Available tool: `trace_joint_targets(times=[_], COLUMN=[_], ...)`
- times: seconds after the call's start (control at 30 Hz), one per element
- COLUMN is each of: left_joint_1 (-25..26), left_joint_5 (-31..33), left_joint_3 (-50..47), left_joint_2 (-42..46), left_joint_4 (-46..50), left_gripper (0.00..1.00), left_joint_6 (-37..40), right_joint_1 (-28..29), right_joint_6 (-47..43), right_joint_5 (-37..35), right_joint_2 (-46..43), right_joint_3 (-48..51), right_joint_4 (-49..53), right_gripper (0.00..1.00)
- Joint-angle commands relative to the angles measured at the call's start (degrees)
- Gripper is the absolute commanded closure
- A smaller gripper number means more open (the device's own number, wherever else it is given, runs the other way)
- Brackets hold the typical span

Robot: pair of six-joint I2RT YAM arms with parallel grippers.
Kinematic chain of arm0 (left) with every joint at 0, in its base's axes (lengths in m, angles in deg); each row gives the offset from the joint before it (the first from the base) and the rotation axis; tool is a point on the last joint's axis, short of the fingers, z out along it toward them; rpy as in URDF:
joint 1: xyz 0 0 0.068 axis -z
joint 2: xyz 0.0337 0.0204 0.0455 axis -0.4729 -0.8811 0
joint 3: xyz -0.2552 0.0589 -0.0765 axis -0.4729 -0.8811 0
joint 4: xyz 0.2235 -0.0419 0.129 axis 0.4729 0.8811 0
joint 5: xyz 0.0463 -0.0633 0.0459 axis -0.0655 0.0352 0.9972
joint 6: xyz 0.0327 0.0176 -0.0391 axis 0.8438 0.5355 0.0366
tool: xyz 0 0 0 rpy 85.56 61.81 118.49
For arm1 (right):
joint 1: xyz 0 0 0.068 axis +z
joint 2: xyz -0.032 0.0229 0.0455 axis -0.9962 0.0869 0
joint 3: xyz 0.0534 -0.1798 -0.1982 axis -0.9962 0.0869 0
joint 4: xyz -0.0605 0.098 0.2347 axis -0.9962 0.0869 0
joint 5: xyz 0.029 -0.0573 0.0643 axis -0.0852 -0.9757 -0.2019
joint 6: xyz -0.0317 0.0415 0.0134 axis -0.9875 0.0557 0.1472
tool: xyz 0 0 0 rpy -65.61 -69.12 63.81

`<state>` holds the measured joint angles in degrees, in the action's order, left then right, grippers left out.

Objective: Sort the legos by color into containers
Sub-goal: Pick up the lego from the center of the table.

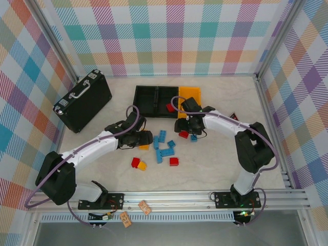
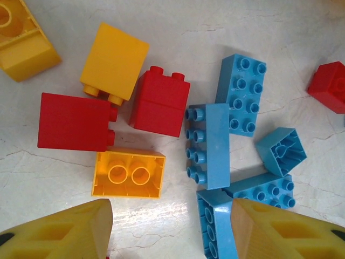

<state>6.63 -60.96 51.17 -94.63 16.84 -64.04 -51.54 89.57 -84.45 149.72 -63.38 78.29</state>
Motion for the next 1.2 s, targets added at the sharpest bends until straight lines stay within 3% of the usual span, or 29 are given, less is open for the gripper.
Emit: trace_joint_targets(times=[0.0,0.3,0.57,0.97,1.1,1.17], left_joint_1=[0.6,0.6,0.6,0.6,0.6,0.6], left_joint_5=[0.8,1.3,1.0,0.3,0.7,0.9], left_joint_3=[-1.0,-2.0,-2.2,-1.7,-2.1,-2.2], left_joint_2=[1.4,1.7,1.0,0.5,1.6,1.9], left_joint_4=[-0.7,-0.6,-1.0,-1.0,-0.7,-0.5], left_gripper=[0.4,0.4,0.41,0.41,0.41,0.41], left_joint_6=[-1.1,-2.0,-2.3,-2.7,-2.8,-2.8], right_joint_1=[0.4,0.4,2.3,3.5,3.5,3.5], right_joint_6=[-6.4,-10.3,-10.0,-9.1,-9.2,-9.5], right_joint_5=[-1.9,2.7,3.2,-2.1,-2.6,-2.5], right_joint_2=[3.2,10.1,9.6,12.2,13.0,12.9], right_joint_3=[-3.3,-8.0,-6.9,-9.8,-11.2,-11.6], right_joint_4=[-0.2,1.7,4.7,7.7,8.6,8.9], right_gripper=[0.21,0.23,0.3,0.56,0.71,0.73])
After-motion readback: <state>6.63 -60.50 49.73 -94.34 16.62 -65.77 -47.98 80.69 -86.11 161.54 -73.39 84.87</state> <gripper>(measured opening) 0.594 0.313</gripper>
